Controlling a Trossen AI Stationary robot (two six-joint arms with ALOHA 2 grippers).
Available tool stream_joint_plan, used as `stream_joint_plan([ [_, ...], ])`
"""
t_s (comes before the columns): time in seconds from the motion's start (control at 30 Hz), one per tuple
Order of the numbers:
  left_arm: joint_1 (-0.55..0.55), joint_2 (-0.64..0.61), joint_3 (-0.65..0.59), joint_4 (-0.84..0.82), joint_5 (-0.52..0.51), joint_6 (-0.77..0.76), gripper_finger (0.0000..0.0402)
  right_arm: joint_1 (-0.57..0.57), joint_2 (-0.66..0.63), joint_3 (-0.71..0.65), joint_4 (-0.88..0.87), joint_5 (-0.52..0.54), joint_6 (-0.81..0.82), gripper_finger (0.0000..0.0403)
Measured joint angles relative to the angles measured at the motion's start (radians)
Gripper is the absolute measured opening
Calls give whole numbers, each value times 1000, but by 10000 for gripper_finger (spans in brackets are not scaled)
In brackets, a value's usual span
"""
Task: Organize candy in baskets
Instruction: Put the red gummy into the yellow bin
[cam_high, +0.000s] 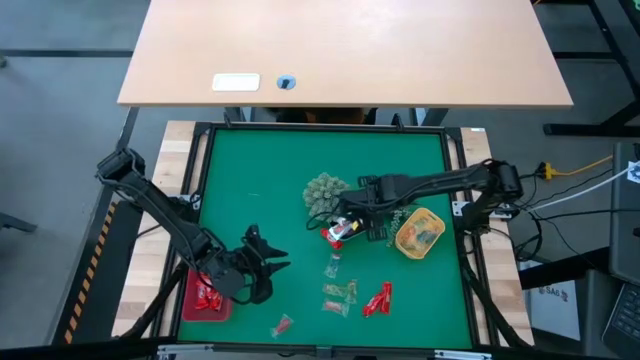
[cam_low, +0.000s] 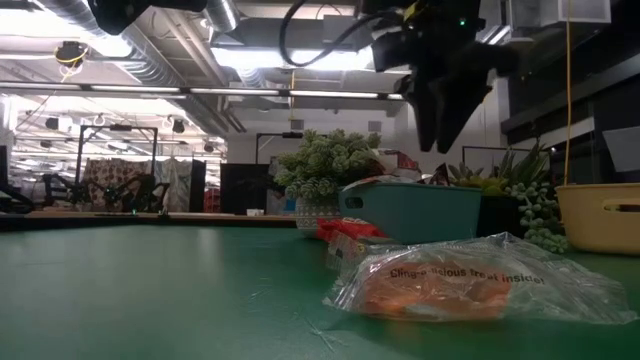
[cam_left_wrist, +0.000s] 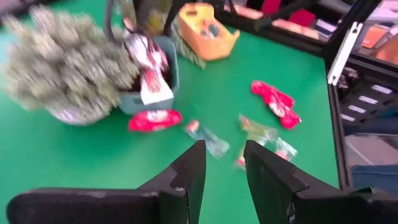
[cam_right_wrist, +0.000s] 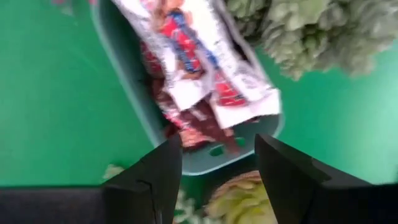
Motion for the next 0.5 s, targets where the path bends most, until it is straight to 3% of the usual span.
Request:
stream_joint_plan([
  [0.13, -2, 52, 0, 28, 91, -105, 107, 0, -13, 0, -28, -123, 53, 199],
  [0.27, -15, 145, 0, 102, 268, -237, 107, 9, -13, 0, -53, -237, 83, 199],
  [0.5, -61, 296, 0, 256, 572, -417, 107, 68, -12, 0, -48, -252, 84, 199],
])
